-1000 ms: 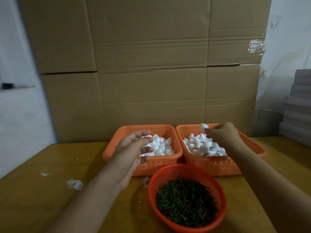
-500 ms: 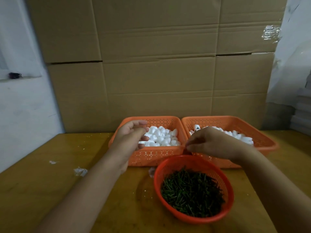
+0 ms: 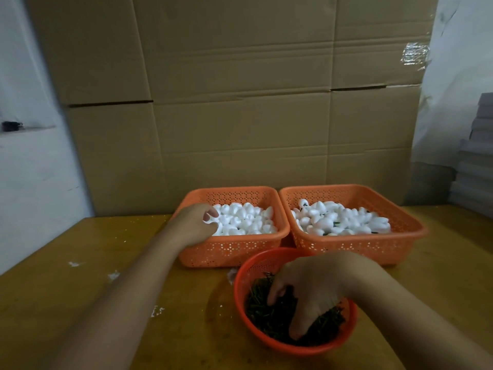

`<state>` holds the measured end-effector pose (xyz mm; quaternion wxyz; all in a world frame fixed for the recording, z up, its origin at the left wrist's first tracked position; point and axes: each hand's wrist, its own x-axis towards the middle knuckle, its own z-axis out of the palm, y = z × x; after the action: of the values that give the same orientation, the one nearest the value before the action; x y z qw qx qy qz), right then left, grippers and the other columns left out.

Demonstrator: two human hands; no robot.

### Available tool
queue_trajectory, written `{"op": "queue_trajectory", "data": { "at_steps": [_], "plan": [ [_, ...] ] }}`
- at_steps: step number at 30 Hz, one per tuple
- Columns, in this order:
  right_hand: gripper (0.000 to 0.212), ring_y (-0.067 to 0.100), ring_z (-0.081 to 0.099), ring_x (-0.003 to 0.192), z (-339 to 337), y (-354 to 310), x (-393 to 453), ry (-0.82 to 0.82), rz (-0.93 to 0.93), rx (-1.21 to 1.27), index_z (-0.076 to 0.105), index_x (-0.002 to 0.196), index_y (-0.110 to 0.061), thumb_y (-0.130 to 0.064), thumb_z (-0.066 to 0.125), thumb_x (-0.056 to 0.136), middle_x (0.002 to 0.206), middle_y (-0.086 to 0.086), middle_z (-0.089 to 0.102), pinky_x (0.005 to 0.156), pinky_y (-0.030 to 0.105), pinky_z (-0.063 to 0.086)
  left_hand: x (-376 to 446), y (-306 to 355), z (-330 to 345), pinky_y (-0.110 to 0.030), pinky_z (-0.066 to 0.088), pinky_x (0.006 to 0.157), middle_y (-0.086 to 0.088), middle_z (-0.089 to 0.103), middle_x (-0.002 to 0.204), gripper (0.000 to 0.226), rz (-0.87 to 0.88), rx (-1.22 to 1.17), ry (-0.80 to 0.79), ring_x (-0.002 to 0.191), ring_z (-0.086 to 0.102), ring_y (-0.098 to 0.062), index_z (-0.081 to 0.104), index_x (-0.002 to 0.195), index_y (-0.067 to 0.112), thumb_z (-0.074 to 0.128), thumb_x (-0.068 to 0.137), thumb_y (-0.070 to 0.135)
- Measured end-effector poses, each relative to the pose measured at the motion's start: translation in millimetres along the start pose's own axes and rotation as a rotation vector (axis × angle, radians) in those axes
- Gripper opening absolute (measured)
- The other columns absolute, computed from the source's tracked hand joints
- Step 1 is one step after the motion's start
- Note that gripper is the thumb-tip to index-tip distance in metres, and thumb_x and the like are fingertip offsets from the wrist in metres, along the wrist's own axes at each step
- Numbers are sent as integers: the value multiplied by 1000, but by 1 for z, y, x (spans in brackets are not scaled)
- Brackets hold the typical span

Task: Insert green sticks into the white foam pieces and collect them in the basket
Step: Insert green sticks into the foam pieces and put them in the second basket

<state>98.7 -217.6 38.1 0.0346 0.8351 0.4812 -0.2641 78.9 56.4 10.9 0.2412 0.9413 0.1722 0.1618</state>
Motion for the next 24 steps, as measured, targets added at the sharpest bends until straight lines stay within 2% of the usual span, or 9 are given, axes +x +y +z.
{"op": "queue_trajectory", "data": {
  "at_steps": [3,7,9,11,15,18,21,24],
  "plan": [
    [61,12,46,117,0,-3,0,-17,24,-3,53,133,-45,-45,77,78,133,-17,45,79,29,41,16,5,-2,-25,44,83,-2,66,120,24,-7,124,-116,97,59,-16,69,113,26,66,90,19],
    [61,16,46,125,1,-2,0,-19,14,-4,52,134,-44,-44,77,79,138,-14,45,87,33,42,27,14,-4,-31,49,99,-2,60,135,35,-63,308,-200,117,60,-20,67,124,25,64,90,15],
    [61,17,45,125,1,-1,0,-21,12,11,52,135,-43,-43,77,79,137,-14,44,89,34,44,28,16,-3,-33,47,103,-2,58,138,37,-73,362,-273,120,58,-20,65,126,24,65,90,19],
    [60,17,46,124,2,-1,0,-22,8,16,53,134,-43,-43,77,79,135,-14,45,92,36,45,29,20,-3,-29,47,101,-2,57,141,36,-56,400,-349,121,57,-20,66,126,22,65,90,22],
    [58,16,47,121,1,-1,2,-28,-7,20,53,133,-42,-41,76,80,134,-13,46,92,36,46,29,26,-4,-30,40,106,3,31,162,42,-18,447,-438,142,40,-21,61,135,20,61,96,34],
    [56,14,48,119,1,0,2,-13,-17,27,54,133,-41,-41,76,81,133,-13,47,90,34,45,29,29,-3,-30,40,94,0,41,154,53,-42,467,-468,136,46,-22,50,143,19,62,94,37],
    [54,12,48,115,2,1,2,-3,-26,32,55,132,-40,-40,75,82,133,-14,49,84,31,43,29,25,-2,-27,41,91,1,46,151,38,-14,469,-435,127,51,-19,64,129,22,63,93,33],
    [53,12,50,116,3,1,2,9,-28,33,55,132,-40,-41,74,82,131,-14,50,84,31,43,30,17,-2,-31,49,88,-2,64,129,16,42,376,-297,108,59,-17,70,101,18,65,88,25]
  ]
}}
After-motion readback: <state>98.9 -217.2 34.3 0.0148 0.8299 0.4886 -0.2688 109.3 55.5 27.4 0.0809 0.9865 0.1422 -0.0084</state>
